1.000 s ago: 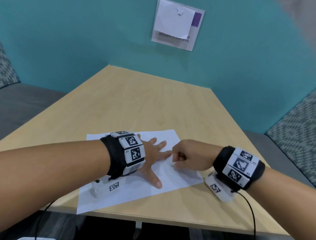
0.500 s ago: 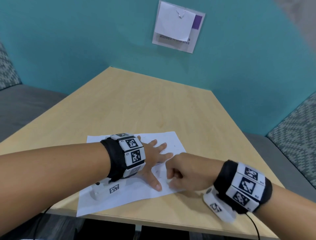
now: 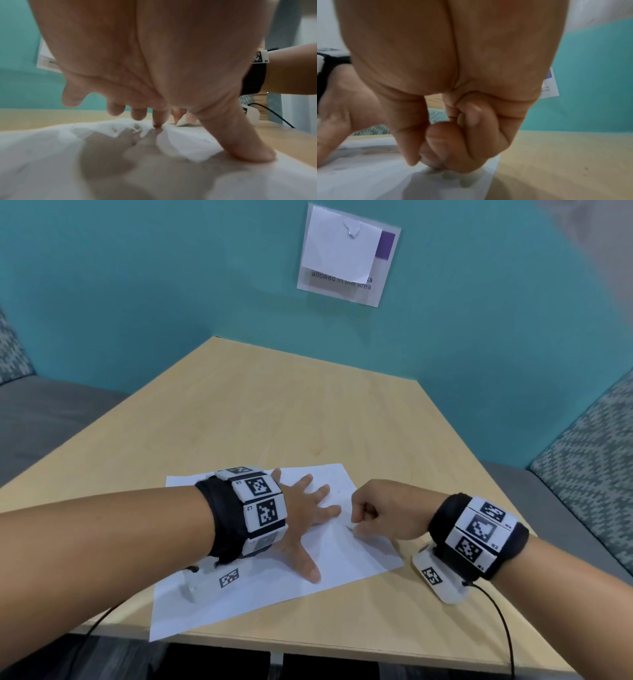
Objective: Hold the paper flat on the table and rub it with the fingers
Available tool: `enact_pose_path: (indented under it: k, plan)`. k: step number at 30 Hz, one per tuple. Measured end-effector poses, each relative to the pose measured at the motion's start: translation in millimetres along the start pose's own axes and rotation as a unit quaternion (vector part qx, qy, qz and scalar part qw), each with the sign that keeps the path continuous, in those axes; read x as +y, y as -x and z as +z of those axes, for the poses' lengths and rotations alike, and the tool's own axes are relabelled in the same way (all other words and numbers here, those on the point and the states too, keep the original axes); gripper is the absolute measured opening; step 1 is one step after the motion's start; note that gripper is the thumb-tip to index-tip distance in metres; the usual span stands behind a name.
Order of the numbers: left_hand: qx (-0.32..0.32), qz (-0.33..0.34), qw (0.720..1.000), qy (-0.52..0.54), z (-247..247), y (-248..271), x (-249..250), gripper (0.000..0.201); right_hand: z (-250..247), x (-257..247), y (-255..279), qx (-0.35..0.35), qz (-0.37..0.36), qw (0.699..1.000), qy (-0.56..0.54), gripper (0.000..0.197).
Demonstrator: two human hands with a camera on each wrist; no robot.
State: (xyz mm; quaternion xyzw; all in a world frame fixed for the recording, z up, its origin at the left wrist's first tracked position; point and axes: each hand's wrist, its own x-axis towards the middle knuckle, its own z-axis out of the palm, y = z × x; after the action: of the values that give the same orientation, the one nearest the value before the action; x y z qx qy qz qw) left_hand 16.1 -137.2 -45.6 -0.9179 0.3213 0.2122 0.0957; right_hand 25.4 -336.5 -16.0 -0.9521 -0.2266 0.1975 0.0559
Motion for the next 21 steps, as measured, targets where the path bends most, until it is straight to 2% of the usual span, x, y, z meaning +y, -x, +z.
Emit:
enact_pose_path:
  k: [3,7,11,13,16,21]
  plan:
    - [0.015,0.034,0.999,0.009,-13.6,-5.8,8.7,0.110,4.9,-2.6,1.3,0.003,-0.014,1.000,-0.001,0.009]
    - [-0.015,0.056,0.997,0.043,-15.5,-15.8,14.0,0.099,2.4,-10.9,8.6,-0.001,-0.017,1.000,0.000,0.007]
    - [-0.008,0.063,0.996,0.064,-10.6,-16.3,12.4,0.086,19.5,-32.0,25.6,-0.057,-0.094,0.994,-0.009,0.007]
    - [-0.010,0.063,0.997,0.053,-9.3,-17.5,10.2,0.091,11.8,-26.6,21.9,-0.044,-0.082,0.996,0.000,0.005]
    - [-0.018,0.056,0.998,0.024,-6.3,-23.4,8.4,0.108,-0.4,-11.4,13.2,-0.012,-0.029,0.999,0.001,0.006]
    - [-0.016,0.058,0.997,0.037,-6.1,-22.9,7.3,0.100,11.0,-23.7,17.0,-0.060,-0.085,0.995,0.006,0.008]
